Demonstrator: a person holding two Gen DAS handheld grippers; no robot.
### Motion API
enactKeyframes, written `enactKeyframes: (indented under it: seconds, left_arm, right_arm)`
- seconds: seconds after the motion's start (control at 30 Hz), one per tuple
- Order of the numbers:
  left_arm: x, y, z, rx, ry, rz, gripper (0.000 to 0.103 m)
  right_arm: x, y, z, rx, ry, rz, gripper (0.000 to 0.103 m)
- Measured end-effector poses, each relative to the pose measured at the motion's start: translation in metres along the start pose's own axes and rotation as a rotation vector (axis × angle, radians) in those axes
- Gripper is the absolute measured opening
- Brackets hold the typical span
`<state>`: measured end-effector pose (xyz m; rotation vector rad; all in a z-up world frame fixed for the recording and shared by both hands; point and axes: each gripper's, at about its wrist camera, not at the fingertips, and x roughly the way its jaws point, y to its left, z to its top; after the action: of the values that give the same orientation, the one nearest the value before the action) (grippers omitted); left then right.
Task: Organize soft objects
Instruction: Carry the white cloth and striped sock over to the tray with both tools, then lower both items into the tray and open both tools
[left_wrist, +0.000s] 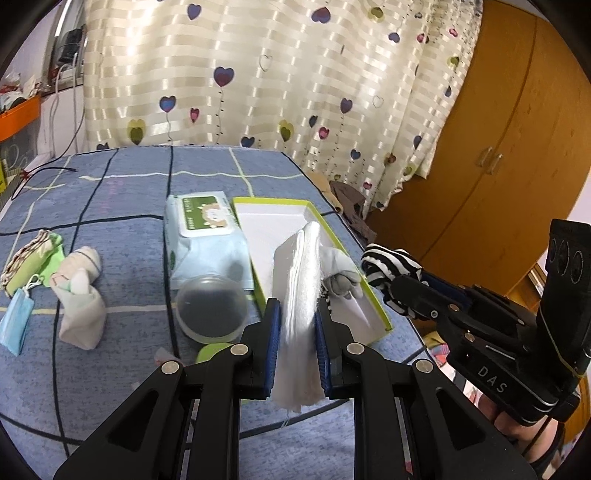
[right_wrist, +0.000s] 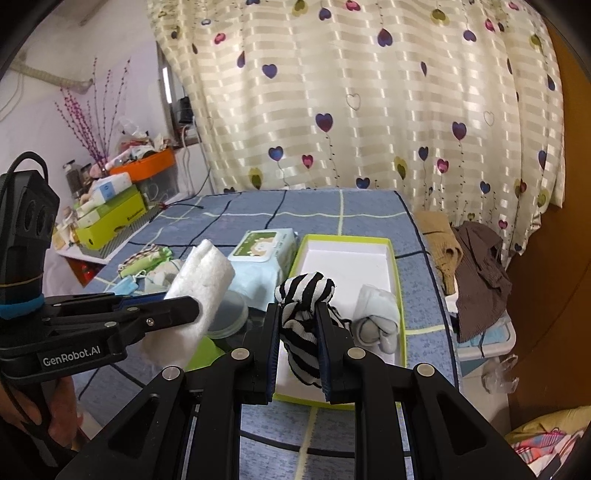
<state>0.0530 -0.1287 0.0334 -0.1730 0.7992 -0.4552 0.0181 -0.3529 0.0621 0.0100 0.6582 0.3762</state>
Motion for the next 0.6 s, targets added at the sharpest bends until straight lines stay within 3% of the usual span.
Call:
enactKeyframes:
  seconds: [0.6]
  left_arm:
    - [0.070, -0.022, -0.004, 0.023, 0.164, -0.029, 0.019]
  right_arm:
    - [0.044, -0.059, -0.027, 0.108, 0.109, -0.006, 0.017]
